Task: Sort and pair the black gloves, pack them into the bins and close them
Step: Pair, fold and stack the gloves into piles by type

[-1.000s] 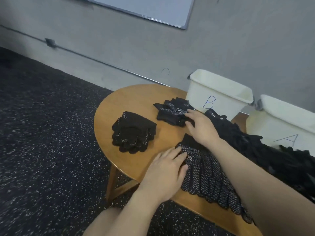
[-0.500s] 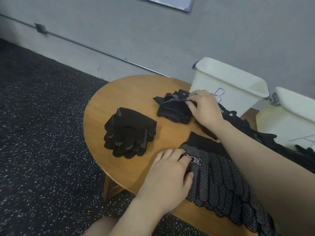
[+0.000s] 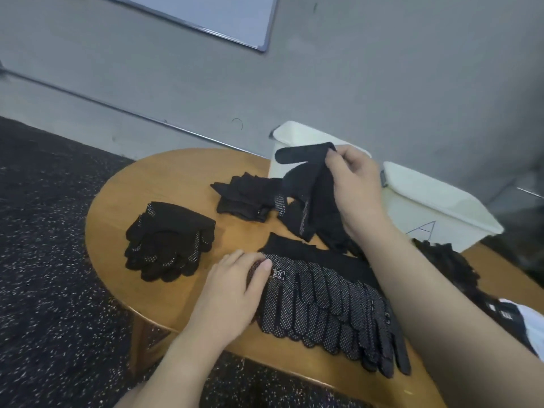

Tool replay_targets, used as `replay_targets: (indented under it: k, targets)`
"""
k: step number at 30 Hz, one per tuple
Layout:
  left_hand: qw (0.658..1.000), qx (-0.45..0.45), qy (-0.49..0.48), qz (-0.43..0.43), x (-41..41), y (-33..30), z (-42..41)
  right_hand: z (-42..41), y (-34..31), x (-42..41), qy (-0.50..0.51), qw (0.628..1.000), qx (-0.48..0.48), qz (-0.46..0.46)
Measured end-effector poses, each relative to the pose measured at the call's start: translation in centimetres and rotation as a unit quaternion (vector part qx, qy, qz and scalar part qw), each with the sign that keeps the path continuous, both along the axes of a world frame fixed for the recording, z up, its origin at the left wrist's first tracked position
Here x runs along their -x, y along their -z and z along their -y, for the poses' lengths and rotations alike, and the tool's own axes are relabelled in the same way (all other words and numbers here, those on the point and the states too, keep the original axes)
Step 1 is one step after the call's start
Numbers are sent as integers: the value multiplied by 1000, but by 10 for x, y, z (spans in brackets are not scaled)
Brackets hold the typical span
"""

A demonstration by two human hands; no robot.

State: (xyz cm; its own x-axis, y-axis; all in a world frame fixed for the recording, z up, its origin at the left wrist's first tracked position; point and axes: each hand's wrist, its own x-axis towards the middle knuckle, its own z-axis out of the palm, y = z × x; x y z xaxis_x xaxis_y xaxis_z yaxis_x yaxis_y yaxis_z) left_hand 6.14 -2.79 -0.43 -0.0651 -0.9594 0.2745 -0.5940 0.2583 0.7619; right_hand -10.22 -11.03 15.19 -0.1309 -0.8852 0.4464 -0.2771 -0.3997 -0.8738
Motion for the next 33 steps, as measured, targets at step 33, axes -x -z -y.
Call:
replay_targets:
  k: [33]
  targets:
    - [954,-54,-87,-281,-1,-21,-12,-50,107,69,-185,976,-116,4]
